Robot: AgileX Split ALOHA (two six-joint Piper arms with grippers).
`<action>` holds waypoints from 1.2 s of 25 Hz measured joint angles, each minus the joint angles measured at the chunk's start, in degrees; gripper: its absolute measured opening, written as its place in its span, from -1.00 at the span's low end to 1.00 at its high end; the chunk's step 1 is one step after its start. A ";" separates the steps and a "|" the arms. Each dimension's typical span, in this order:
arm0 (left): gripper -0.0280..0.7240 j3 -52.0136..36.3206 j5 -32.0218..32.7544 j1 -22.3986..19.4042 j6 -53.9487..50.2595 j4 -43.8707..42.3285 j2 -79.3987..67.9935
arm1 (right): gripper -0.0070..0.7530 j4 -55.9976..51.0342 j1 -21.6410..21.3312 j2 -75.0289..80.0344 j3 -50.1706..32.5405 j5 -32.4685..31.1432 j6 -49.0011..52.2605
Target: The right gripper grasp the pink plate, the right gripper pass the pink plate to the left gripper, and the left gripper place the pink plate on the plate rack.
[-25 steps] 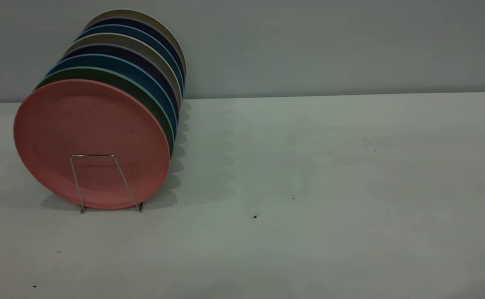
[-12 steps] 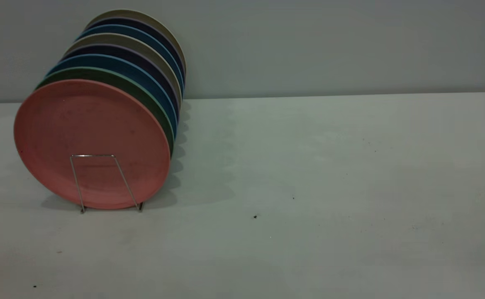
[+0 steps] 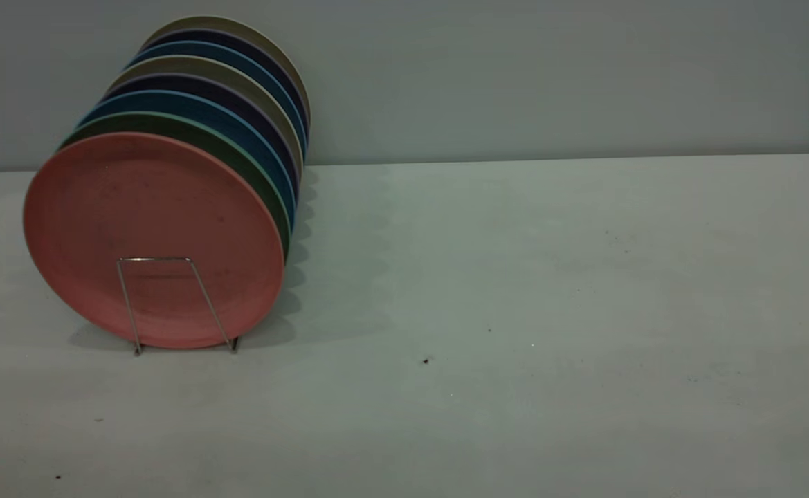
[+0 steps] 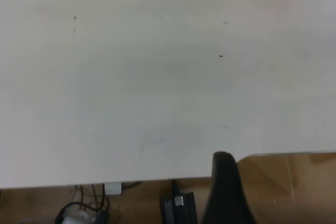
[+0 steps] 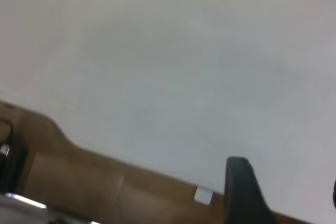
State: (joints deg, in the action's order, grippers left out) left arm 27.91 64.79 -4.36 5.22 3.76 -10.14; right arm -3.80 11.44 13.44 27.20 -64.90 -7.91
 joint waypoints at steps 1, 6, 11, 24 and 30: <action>0.57 0.00 0.00 0.52 0.00 0.00 0.03 | 0.14 0.07 0.00 -0.45 -0.06 0.00 0.00; 0.57 0.00 0.00 2.41 0.00 0.00 0.03 | 0.14 0.13 0.00 -0.94 -0.17 0.00 0.00; 0.57 0.00 0.00 2.41 -0.24 0.00 0.03 | 0.14 0.18 0.00 -0.94 -0.17 0.00 0.00; 0.57 -0.04 -0.01 2.41 -0.36 0.00 2.52 | 0.14 0.18 -3.19 -6.69 -0.17 0.05 0.00; 0.57 -0.04 -0.01 2.41 -0.36 0.00 8.86 | 0.14 0.18 -6.00 -14.39 -0.17 -0.12 0.00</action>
State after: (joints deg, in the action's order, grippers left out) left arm 27.86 64.78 -1.95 4.86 3.76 -1.27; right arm -3.62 5.43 -0.95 27.04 -65.02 -7.91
